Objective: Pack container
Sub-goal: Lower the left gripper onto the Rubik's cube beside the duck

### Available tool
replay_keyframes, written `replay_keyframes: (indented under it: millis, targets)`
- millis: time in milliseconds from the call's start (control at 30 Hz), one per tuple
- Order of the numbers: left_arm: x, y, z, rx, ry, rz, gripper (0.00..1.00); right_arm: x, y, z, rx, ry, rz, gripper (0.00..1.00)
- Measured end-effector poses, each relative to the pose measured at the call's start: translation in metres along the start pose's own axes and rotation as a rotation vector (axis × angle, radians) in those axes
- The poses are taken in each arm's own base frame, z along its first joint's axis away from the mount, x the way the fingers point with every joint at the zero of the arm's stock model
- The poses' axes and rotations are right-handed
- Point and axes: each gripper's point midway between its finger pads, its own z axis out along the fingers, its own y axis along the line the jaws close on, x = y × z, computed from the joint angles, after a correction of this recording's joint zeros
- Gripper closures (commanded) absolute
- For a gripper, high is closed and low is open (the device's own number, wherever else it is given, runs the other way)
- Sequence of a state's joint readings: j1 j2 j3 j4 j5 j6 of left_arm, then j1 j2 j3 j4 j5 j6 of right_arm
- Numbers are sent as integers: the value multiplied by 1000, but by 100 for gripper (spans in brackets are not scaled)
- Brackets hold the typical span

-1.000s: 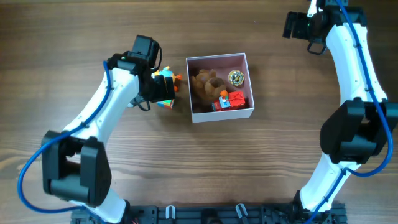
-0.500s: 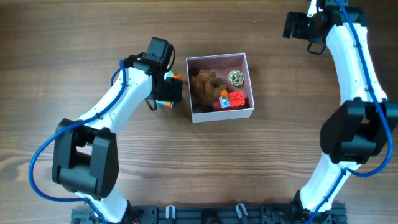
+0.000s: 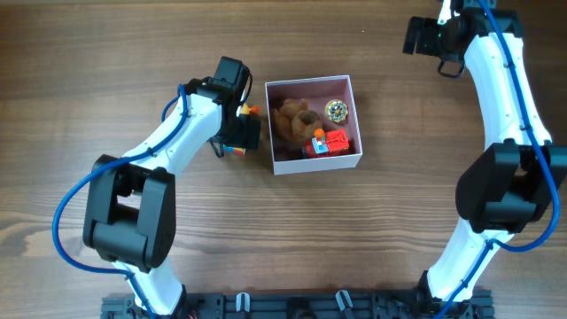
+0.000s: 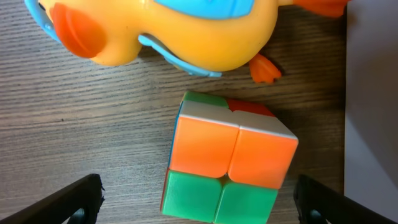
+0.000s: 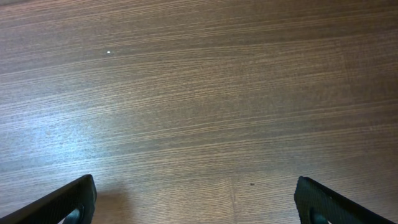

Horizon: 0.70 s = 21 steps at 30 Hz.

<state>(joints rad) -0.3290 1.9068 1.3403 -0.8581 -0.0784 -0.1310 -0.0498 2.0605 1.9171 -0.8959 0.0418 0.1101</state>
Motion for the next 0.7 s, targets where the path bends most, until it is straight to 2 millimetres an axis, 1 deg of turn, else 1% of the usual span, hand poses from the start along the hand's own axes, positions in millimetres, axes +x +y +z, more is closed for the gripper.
replay_keyframes:
  millis: [33,67,367,500,567,633,667,700]
  targets:
    - [0,0,0,0,0,-2,22,0,0,0,0,0,0,0]
    - [-1,0,0,-1,-3,10,25,0,0,0,0,0,0,0]
    - [-3,0,0,0,-14,13,25,0,0,0,0,0,0,0]
    - [-6,-5,0,27,-24,21,25,0,0,0,0,0,0,0]
    - [-6,-6,0,33,-23,24,27,0,0,0,0,0,0,0]
    - [-6,-6,0,33,-23,32,33,0,0,0,0,0,0,0]
    - [-6,-7,0,36,-23,43,40,0,0,0,0,0,0,0]
    - [-6,-7,0,36,-23,47,43,0,0,0,0,0,0,0]
